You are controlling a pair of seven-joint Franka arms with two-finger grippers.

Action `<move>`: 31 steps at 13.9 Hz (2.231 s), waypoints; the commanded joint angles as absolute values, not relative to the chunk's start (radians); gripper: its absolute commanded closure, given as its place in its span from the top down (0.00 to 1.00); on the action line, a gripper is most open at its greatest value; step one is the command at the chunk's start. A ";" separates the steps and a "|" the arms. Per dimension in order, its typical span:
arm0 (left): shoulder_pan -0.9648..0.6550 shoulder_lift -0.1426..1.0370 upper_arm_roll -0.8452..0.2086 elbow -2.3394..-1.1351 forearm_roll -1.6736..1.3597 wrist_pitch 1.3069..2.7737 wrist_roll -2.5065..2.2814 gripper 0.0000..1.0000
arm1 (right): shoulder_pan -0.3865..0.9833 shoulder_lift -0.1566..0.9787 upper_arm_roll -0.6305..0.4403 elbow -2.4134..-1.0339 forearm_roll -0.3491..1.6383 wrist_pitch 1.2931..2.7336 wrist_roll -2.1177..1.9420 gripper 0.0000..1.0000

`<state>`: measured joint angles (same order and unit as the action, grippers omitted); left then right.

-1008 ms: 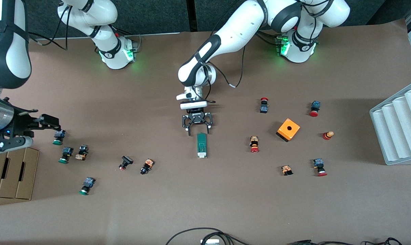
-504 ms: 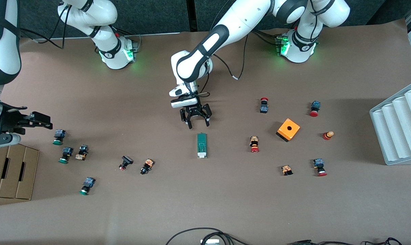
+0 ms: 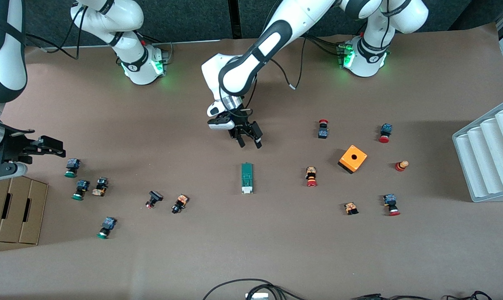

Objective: Close load switch with both arms

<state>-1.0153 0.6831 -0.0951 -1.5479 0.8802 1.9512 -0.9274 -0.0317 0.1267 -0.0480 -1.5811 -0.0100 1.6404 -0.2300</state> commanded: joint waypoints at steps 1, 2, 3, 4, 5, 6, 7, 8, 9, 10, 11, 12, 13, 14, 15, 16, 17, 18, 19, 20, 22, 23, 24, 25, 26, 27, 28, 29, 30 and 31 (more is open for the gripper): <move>-0.945 0.583 -0.097 -1.563 0.738 1.934 -0.658 1.00 | -0.044 0.120 -0.049 -1.566 0.011 1.629 -0.218 1.00; -0.918 0.554 -0.097 -1.563 0.689 1.934 -0.562 1.00 | -0.044 0.127 -0.048 -1.566 0.011 1.632 -0.218 1.00; -0.885 0.523 -0.097 -1.563 0.633 1.934 -0.478 1.00 | -0.040 0.132 -0.048 -1.565 0.012 1.638 -0.213 1.00; -0.847 0.497 -0.097 -1.563 0.571 1.931 -0.410 1.00 | -0.037 0.132 -0.048 -1.563 0.011 1.638 -0.207 1.00; -0.804 0.468 -0.097 -1.563 0.489 1.921 -0.326 1.00 | -0.041 0.132 -0.048 -1.560 0.014 1.638 -0.171 1.00; -0.764 0.444 -0.097 -1.562 0.410 1.908 -0.255 1.00 | -0.044 0.132 -0.048 -1.560 0.029 1.640 -0.108 1.00; -0.723 0.418 -0.097 -1.562 0.337 1.896 -0.183 1.00 | -0.046 0.132 -0.048 -1.560 0.043 1.644 -0.057 1.00; -0.680 0.398 -0.097 -1.562 0.275 1.873 -0.119 1.00 | -0.040 0.133 -0.045 -1.559 0.043 1.652 -0.031 1.00; -0.643 0.373 -0.097 -1.560 0.228 1.849 -0.074 1.00 | -0.037 0.136 -0.044 -1.560 0.043 1.660 -0.006 1.00; -0.608 0.353 -0.097 -1.556 0.186 1.821 -0.049 1.00 | -0.038 0.124 -0.044 -1.568 0.046 1.687 0.004 1.00; -0.562 0.330 -0.095 -1.551 0.152 1.780 -0.037 1.00 | -0.040 0.095 -0.043 -1.592 0.046 1.700 -0.006 1.00; -0.510 0.315 -0.097 -1.536 0.114 1.746 -0.035 1.00 | -0.038 0.074 -0.044 -1.629 0.043 1.709 -0.012 1.00; -0.471 0.301 -0.095 -1.516 0.076 1.715 -0.038 1.00 | -0.037 0.054 -0.043 -1.661 0.038 1.723 -0.014 1.00; -0.427 0.285 -0.095 -1.490 0.062 1.688 -0.037 1.00 | -0.037 0.034 -0.043 -1.681 0.038 1.730 -0.014 1.00; -0.381 0.284 -0.095 -1.465 0.058 1.680 -0.038 1.00 | -0.037 0.011 -0.044 -1.696 0.038 1.730 -0.014 1.00; -0.335 0.284 -0.095 -1.435 0.058 1.665 -0.038 1.00 | -0.038 -0.003 -0.044 -1.698 0.038 1.721 -0.015 1.00; -0.304 0.285 -0.095 -1.407 0.061 1.658 -0.044 1.00 | -0.035 -0.005 -0.043 -1.694 0.037 1.709 -0.017 1.00; -0.272 0.282 -0.088 -1.391 0.055 1.652 -0.048 1.00 | -0.031 -0.005 -0.043 -1.684 0.037 1.691 -0.017 1.00; -0.227 0.259 -0.087 -1.394 0.055 1.652 -0.051 1.00 | -0.022 -0.009 -0.044 -1.683 0.037 1.689 -0.015 1.00; -0.183 0.240 -0.089 -1.408 0.054 1.654 -0.052 1.00 | -0.020 -0.012 -0.044 -1.684 0.037 1.692 -0.006 1.00; -0.111 0.177 -0.091 -1.490 0.052 1.663 -0.054 1.00 | -0.028 -0.020 -0.044 -1.690 0.041 1.698 -0.006 1.00; -0.100 0.132 -0.086 -1.561 0.037 1.701 -0.061 1.00 | -0.031 -0.011 -0.046 -1.683 0.041 1.692 -0.011 1.00; -0.088 0.077 -0.084 -1.644 0.003 1.753 -0.075 1.00 | -0.031 -0.005 -0.046 -1.678 0.041 1.690 -0.018 1.00; -0.084 0.021 -0.084 -1.726 -0.023 1.816 -0.119 1.00 | -0.031 -0.003 -0.046 -1.678 0.041 1.690 -0.018 1.00; -0.084 -0.020 -0.084 -1.780 -0.020 1.863 -0.150 1.00 | -0.032 -0.002 -0.046 -1.678 0.041 1.690 -0.018 1.00; -0.084 -0.024 -0.084 -1.782 -0.014 1.864 -0.153 1.00 | -0.031 0.000 -0.048 -1.678 0.041 1.689 -0.018 1.00; -0.084 -0.020 -0.084 -1.776 -0.008 1.852 -0.158 1.00 | -0.028 0.003 -0.046 -1.680 0.043 1.689 -0.017 1.00; -0.084 -0.009 -0.084 -1.744 -0.008 1.811 -0.163 1.00 | -0.020 0.006 -0.046 -1.680 0.043 1.689 -0.011 1.00; -0.084 0.015 -0.084 -1.712 -0.006 1.792 -0.160 1.00 | -0.018 0.014 -0.043 -1.680 0.043 1.687 -0.008 1.00; -0.080 0.021 -0.083 -1.698 -0.006 1.780 -0.156 1.00 | -0.018 0.021 -0.041 -1.680 0.043 1.689 -0.009 1.00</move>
<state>-0.0878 0.0097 -0.0809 -1.7268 -0.0022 1.8087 -0.1440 -0.0254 0.0163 -0.0408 -1.6732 0.0250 1.6923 -0.0198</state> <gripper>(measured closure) 0.000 0.000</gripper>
